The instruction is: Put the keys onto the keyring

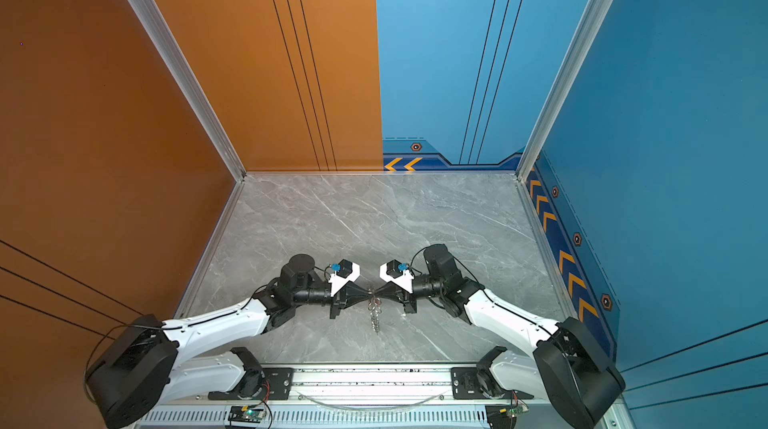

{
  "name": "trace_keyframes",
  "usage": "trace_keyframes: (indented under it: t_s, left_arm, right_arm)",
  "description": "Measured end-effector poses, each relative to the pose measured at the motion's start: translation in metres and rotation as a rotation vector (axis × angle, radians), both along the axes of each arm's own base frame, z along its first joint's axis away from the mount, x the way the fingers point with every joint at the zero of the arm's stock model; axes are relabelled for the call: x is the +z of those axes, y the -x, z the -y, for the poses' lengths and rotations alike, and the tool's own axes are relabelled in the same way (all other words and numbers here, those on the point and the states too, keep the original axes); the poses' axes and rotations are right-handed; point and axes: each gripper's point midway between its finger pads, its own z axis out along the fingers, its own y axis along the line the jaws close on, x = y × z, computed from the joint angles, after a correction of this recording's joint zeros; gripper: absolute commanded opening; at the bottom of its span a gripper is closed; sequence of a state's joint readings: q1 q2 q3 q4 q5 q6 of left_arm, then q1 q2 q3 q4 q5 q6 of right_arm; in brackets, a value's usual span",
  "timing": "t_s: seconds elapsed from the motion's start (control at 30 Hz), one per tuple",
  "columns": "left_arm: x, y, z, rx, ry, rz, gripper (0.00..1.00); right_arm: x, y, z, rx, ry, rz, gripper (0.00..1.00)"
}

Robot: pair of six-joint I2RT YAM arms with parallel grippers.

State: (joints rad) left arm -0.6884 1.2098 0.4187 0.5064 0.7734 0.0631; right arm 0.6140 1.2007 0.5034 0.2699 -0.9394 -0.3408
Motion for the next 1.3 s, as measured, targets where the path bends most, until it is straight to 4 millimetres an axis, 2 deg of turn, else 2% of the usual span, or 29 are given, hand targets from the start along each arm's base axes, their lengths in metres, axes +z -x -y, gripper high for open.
trace_keyframes:
  t_s: [0.87, 1.0, 1.13, 1.3]
  left_arm:
    - [0.002, -0.004, -0.003, 0.036, -0.005, 0.067, 0.00]
    - [0.002, -0.005, -0.003, 0.045, -0.009, 0.078, 0.00]
    - [0.004, -0.010, -0.007, 0.088, -0.013, 0.100, 0.00]
    - [0.005, -0.016, -0.011, 0.136, -0.018, 0.120, 0.00]
  right_arm:
    - [0.002, 0.006, -0.002, 0.035, -0.012, -0.012, 0.02]
    - [0.001, 0.004, -0.003, 0.030, -0.007, -0.015, 0.00]
    - [-0.003, -0.011, 0.001, -0.065, 0.016, -0.035, 0.00]
    - [-0.008, -0.035, 0.019, -0.260, 0.044, -0.064, 0.00]
